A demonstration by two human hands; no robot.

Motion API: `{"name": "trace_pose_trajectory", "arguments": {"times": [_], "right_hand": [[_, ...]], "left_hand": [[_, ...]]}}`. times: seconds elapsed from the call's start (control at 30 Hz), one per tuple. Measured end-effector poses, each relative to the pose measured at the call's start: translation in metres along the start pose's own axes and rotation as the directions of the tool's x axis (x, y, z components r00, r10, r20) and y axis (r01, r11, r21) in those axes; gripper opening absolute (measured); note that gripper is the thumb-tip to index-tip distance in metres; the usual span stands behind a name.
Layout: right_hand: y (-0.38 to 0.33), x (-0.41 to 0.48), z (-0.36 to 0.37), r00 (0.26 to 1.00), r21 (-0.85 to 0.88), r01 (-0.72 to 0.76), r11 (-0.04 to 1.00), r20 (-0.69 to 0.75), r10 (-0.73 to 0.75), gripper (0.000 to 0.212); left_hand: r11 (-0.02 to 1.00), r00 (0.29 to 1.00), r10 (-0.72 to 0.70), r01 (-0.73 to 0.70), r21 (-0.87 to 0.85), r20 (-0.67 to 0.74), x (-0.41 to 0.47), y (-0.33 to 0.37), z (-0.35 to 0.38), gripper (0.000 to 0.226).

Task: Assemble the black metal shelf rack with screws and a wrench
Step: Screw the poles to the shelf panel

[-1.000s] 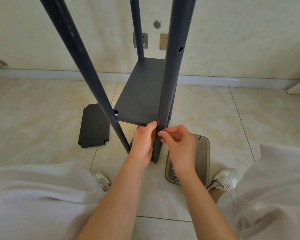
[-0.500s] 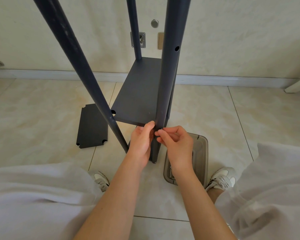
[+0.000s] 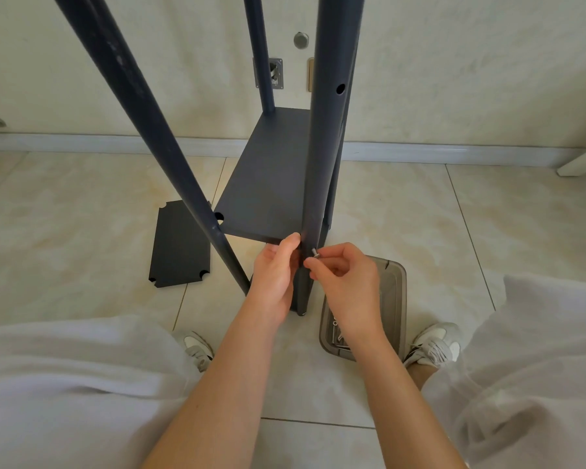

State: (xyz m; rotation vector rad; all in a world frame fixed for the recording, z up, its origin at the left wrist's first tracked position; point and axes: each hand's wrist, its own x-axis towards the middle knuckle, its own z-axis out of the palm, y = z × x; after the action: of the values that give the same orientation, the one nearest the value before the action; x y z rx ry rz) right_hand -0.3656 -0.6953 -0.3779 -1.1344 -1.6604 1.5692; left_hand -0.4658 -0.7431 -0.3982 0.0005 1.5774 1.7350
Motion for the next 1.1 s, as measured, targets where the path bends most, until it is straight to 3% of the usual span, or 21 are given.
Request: {"name": "trace_pose_trajectory", "arguments": {"times": [0.13, 0.43, 0.6, 0.73, 0.9, 1.1], "right_hand": [[0.002, -0.003, -0.002, 0.998, 0.142, -0.034, 0.989, 0.058, 0.026, 0.01], [0.003, 0.003, -0.004, 0.998, 0.146, -0.019, 0.989, 0.066, 0.009, 0.01], [0.006, 0.005, -0.004, 0.998, 0.094, 0.035, 0.995, 0.055, -0.041, 0.014], [0.008, 0.009, -0.008, 0.99, 0.219, -0.093, 0.971, 0.126, 0.067, 0.008], [0.009, 0.014, -0.011, 0.976, 0.271, -0.168, 0.948, 0.183, 0.121, 0.008], [0.009, 0.016, -0.009, 0.988, 0.199, -0.085, 0.976, 0.145, 0.056, 0.008]], "left_hand": [[1.0, 0.999, -0.001, 0.002, -0.025, 0.043, 0.001, 0.0, -0.003, 0.028], [0.997, 0.992, 0.024, -0.014, -0.077, 0.125, -0.001, 0.001, -0.004, 0.018], [0.995, 0.975, 0.056, -0.036, -0.097, 0.216, -0.003, 0.002, -0.006, 0.02], [0.991, 0.963, 0.086, -0.057, -0.119, 0.257, -0.006, 0.004, -0.008, 0.049], [0.986, 0.942, 0.124, -0.082, -0.146, 0.31, -0.007, 0.005, -0.008, 0.031], [0.98, 0.93, 0.144, -0.087, -0.177, 0.339, -0.007, 0.006, -0.007, 0.033]]}}
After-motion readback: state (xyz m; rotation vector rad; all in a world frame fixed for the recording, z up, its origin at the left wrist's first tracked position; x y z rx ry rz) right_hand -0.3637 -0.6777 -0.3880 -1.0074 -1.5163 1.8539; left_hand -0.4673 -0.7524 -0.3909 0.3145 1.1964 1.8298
